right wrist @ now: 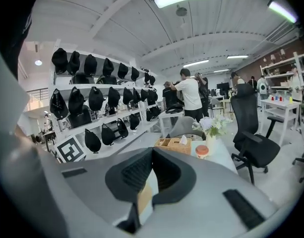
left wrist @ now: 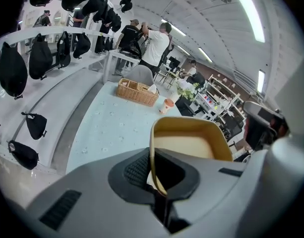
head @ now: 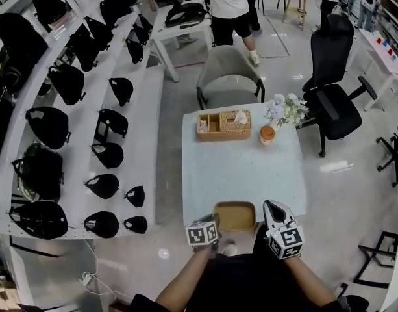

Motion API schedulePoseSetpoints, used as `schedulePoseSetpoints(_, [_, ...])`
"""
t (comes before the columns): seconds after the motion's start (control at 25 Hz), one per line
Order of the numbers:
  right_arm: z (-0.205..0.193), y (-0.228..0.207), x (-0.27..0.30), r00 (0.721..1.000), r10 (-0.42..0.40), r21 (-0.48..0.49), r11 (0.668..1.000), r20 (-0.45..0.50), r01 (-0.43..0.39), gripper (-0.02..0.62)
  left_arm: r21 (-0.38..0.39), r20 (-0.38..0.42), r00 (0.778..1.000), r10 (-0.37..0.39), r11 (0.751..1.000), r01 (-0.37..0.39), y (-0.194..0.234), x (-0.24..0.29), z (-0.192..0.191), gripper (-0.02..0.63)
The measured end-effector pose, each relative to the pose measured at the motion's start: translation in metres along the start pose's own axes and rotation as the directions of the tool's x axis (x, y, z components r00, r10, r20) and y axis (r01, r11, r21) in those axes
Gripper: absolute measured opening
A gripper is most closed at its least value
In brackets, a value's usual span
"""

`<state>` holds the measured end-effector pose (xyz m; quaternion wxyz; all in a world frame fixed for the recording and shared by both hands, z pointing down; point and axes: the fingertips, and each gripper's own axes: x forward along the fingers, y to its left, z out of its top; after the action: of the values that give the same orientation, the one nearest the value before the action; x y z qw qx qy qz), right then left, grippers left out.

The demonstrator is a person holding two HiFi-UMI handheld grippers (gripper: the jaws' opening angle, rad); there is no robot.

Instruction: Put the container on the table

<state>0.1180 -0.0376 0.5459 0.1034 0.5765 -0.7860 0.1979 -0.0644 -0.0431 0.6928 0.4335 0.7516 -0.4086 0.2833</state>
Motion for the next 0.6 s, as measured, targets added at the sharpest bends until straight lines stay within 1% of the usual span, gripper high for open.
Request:
schedulePoseSetpoints(0.2, [0.013, -0.037, 0.019, 0.997, 0.071, 0.023, 0.997, -0.013, -0.071, -0.002, -0.079, 0.003, 0.999, 0.034, 0.996, -0.034, -0.02, 0.023, 0.019, 0.012])
schedulePoseSetpoints(0.32, [0.018, -0.061, 0.031, 0.995, 0.101, 0.013, 0.995, -0.019, -0.101, -0.002, -0.09, 0.0, 0.998, 0.065, 0.994, -0.065, -0.029, 0.04, 0.03, 0.012])
schedulePoseSetpoints(0.48, [0.029, -0.09, 0.041, 0.989, 0.149, 0.071, 0.986, 0.003, -0.149, -0.002, -0.107, 0.006, 0.997, 0.081, 0.991, -0.08, -0.04, 0.057, 0.043, 0.012])
schedulePoseSetpoints(0.6, [0.038, -0.11, 0.05, 0.983, 0.182, 0.067, 0.981, 0.022, -0.183, -0.002, -0.131, 0.013, 0.995, 0.103, 0.986, -0.1, -0.046, 0.07, 0.052, 0.012])
